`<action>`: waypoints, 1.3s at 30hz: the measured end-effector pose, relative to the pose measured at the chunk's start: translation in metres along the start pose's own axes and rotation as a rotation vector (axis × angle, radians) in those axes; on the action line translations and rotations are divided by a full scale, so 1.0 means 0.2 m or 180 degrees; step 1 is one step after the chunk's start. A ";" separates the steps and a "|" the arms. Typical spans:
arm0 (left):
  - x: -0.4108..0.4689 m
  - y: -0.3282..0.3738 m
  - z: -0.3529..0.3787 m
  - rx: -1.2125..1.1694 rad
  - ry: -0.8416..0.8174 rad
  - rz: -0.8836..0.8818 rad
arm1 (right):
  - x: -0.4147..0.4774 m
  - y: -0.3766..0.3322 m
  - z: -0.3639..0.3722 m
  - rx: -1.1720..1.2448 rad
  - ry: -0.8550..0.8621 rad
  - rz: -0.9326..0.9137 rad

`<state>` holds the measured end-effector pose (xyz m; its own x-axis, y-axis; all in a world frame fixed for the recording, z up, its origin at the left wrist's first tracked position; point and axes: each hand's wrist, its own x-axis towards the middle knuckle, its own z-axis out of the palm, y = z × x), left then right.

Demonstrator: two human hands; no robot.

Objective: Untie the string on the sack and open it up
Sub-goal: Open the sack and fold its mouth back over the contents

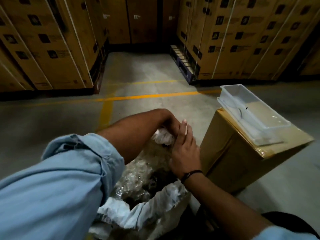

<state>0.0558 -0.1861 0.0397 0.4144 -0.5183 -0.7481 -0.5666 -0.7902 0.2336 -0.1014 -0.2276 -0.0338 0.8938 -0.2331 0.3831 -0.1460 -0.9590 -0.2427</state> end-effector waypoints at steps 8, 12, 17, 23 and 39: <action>-0.03 -0.05 0.01 0.0520 0.0182 0.0230 | 0.27 0.18 -0.02 0.1627 -0.1916 0.1216; -0.06 -0.15 0.11 0.1889 0.1172 0.0492 | 0.26 0.26 -0.06 0.3641 -0.2634 0.2425; 0.01 -0.18 0.20 0.0785 0.1280 0.0296 | 0.29 0.25 -0.02 0.1798 -0.2460 0.1473; -0.01 -0.13 0.07 -0.0193 0.0607 0.0403 | 0.13 0.07 0.06 -0.0313 -0.0722 -0.0071; 0.17 -0.30 0.37 0.1551 0.2960 0.1205 | 0.36 0.15 0.06 0.2270 -0.1995 0.1421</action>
<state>0.0522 -0.1321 -0.0454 0.4121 -0.9027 0.1236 -0.9034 -0.4224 -0.0730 -0.0369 -0.2720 -0.0244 0.9097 -0.2219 -0.3512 -0.4148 -0.4418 -0.7954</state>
